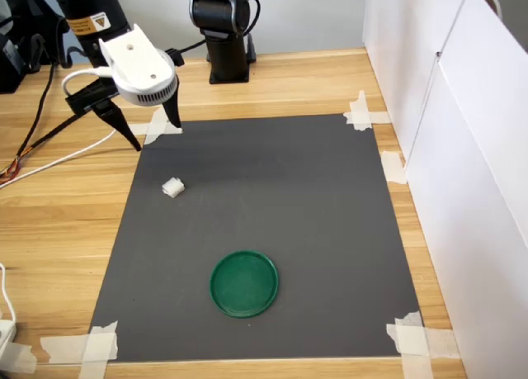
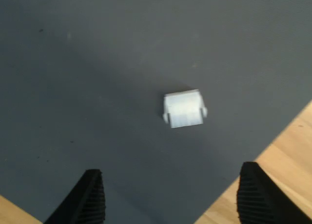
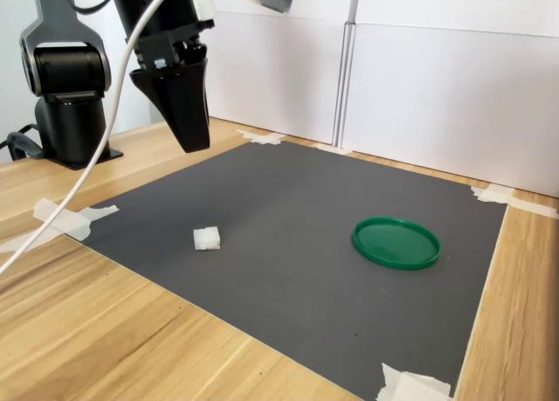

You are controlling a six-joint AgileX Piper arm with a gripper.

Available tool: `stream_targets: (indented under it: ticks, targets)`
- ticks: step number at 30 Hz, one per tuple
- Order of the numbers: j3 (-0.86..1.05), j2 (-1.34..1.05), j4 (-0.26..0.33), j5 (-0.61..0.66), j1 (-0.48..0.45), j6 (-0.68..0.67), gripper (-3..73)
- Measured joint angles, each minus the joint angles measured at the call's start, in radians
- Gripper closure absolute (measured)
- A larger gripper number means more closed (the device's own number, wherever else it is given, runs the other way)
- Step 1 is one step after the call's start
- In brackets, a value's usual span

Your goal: Grasp a white terminal and put it in the green lid.

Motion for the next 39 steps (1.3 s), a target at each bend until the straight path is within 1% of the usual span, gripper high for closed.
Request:
stream_targets:
  ticks: [3, 6, 9, 17, 26, 31, 33, 36, 38, 39]
  targets:
    - [-0.004, 0.020, -0.060, 0.000, 0.040, 0.016, 2.8]
    - [-0.006, 0.026, -0.113, -0.006, 0.106, 0.051, 2.8]
    - [-0.006, 0.028, -0.123, -0.022, 0.130, 0.068, 2.8]
    - [-0.007, 0.094, -0.152, -0.092, 0.129, 0.059, 2.8]
    - [-0.007, 0.191, -0.206, -0.115, 0.129, 0.048, 2.7]
    - [0.029, 0.202, -0.222, -0.124, 0.129, -0.033, 2.7]
    - [0.053, 0.202, -0.238, -0.143, 0.129, -0.058, 2.7]
    - [0.068, 0.203, -0.238, -0.189, 0.129, -0.062, 2.7]
    - [0.071, 0.203, -0.238, -0.225, 0.129, -0.044, 2.7]
    - [0.071, 0.203, -0.247, -0.241, 0.129, -0.025, 2.7]
